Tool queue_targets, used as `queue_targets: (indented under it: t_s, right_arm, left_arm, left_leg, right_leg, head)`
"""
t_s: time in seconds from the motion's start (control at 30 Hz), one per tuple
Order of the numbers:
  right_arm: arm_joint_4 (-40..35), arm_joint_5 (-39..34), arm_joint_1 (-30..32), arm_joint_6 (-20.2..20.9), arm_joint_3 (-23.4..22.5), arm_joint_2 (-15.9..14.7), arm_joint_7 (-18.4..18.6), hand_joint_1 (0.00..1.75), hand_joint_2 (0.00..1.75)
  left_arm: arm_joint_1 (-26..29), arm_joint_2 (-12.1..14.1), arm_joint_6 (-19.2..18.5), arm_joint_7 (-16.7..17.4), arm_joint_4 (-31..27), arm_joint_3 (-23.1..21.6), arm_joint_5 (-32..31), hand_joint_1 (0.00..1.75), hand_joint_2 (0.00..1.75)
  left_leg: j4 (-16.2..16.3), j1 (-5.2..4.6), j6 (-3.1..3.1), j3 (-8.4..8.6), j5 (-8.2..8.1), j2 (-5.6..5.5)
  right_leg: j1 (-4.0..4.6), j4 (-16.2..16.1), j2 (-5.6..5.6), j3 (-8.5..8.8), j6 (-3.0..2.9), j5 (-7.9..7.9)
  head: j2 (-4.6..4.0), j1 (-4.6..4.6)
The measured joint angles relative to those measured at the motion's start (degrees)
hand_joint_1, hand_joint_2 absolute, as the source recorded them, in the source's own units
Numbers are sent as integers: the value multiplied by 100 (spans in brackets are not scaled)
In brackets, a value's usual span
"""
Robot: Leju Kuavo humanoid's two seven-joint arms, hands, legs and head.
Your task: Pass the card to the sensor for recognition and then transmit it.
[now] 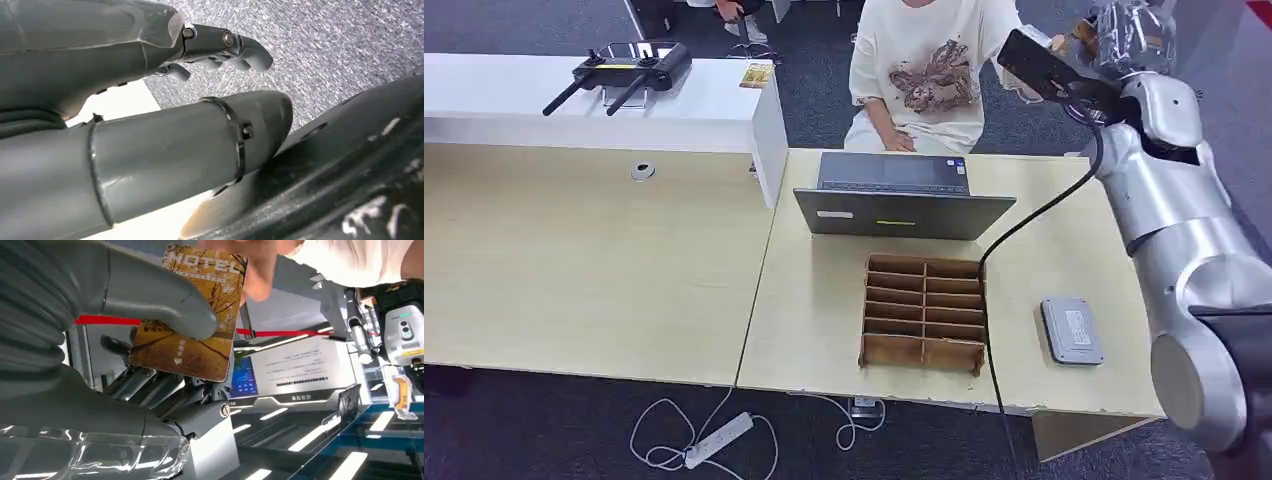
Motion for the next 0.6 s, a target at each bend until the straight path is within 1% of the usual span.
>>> queue_targets:
  t_s: [0.13, 0.33, 0.5, 0.6]
  right_arm:
    - [2, -72, -3, -13, 0, -2, -50, 175, 175]
    - [7, -553, 0, 20, -94, -5, -367, 175, 175]
    - [4, -1103, 32, 301, -328, -39, -703, 175, 175]
    - [4, -1601, 90, 633, -531, -127, -934, 175, 175]
  left_arm:
    - [0, 2, -7, 0, 0, -2, 0, 0, 0]
    - [0, 4, -9, -13, 0, -2, 22, 0, 0]
    - [0, 11, -9, -15, 0, -4, 59, 0, 0]
    - [1, 17, -9, -15, 0, -2, 116, 0, 0]
  left_leg:
    - [0, 0, 0, 0, 0, 0]
    - [0, 0, 0, 0, 0, 0]
    - [0, 0, 0, 0, 0, -1]
    - [1, 0, 1, -1, -1, -1]
  right_leg:
    - [0, 0, 0, 0, 0, 0]
    - [0, -1, 0, 0, 0, 0]
    - [0, -1, -1, -1, 0, 0]
    - [0, -2, -2, -2, 0, 0]
  head:
    - [0, 0]
    - [0, 0]
    - [0, 0]
    - [0, 2]
